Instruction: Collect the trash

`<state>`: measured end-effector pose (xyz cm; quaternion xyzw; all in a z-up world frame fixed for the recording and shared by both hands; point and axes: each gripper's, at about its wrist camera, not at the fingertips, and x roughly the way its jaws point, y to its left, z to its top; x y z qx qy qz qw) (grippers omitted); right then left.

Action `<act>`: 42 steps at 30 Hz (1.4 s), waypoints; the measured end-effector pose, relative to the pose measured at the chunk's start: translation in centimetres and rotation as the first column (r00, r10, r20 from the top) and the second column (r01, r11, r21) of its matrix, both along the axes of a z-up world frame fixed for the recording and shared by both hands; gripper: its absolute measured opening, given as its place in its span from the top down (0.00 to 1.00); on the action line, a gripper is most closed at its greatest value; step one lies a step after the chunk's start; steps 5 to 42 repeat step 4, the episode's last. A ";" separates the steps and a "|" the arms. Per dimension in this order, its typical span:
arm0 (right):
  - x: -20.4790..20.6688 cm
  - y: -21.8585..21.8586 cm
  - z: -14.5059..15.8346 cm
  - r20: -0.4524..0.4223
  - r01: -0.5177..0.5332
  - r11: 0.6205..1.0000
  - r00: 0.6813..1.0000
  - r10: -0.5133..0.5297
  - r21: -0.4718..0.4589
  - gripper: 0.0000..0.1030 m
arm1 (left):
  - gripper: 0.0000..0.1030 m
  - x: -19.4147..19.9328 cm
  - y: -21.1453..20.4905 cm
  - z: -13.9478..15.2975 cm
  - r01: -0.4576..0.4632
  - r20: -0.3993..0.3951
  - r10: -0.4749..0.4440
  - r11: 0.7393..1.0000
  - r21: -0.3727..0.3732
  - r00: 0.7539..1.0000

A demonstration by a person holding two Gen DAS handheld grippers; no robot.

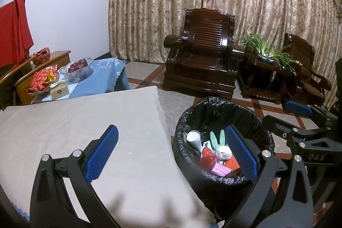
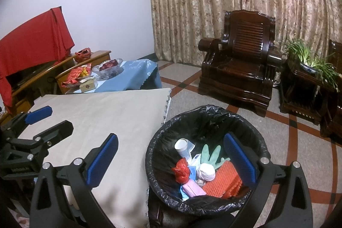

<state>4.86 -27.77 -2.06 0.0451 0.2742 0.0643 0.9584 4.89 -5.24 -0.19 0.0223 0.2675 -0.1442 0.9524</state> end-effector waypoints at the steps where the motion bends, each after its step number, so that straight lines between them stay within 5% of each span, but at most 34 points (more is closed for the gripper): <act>1: 0.1 0.0 0.0 0.000 0.000 1.000 1.000 0.000 0.000 0.06 | 0.05 -0.1 0.1 0.0 0.000 0.000 0.000 1.000 0.000 1.000; 42: 0.2 0.0 0.1 0.000 0.000 1.000 1.000 0.000 0.000 0.06 | 0.05 -0.4 0.2 0.0 0.000 0.000 0.000 1.000 0.001 1.000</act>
